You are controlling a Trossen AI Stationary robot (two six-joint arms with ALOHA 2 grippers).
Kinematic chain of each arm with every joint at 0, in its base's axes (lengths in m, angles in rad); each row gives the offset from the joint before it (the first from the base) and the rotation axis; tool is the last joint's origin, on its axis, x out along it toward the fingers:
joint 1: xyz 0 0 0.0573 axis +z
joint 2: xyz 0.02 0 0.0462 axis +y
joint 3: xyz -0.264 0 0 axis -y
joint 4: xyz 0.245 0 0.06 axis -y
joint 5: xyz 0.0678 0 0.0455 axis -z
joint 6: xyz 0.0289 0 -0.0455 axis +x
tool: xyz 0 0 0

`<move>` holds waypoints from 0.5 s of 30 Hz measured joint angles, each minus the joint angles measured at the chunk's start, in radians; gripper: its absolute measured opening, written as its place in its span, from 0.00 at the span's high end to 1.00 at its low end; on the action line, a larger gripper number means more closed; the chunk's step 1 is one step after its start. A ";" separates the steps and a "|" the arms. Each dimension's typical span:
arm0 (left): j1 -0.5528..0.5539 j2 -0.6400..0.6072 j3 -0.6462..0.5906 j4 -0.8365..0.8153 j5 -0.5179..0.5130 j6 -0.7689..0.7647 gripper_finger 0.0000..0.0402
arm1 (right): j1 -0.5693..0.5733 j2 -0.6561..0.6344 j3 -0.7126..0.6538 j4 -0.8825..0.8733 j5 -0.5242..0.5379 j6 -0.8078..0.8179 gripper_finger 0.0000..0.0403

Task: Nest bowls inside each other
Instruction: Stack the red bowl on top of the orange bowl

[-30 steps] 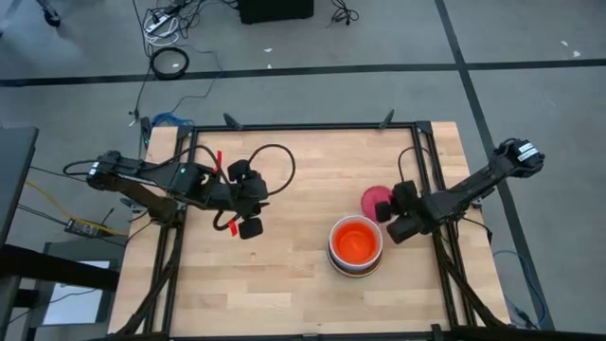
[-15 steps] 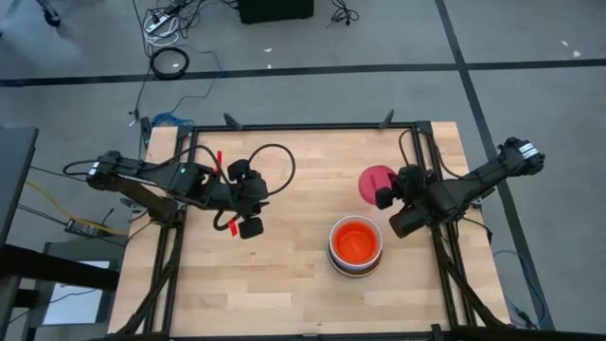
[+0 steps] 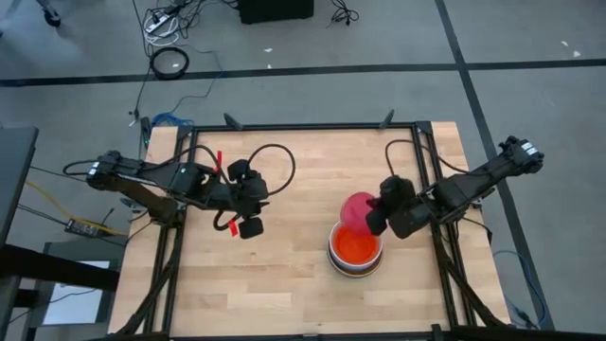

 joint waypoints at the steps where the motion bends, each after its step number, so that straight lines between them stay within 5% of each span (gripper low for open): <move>1: 0.000 0.000 0.000 0.000 0.000 0.000 0.74 | 0.000 0.005 0.000 0.015 -0.021 -0.009 1.00; 15: 0.000 0.000 0.000 0.000 0.004 0.000 0.74 | 0.001 0.099 0.000 0.067 -0.334 -0.027 1.00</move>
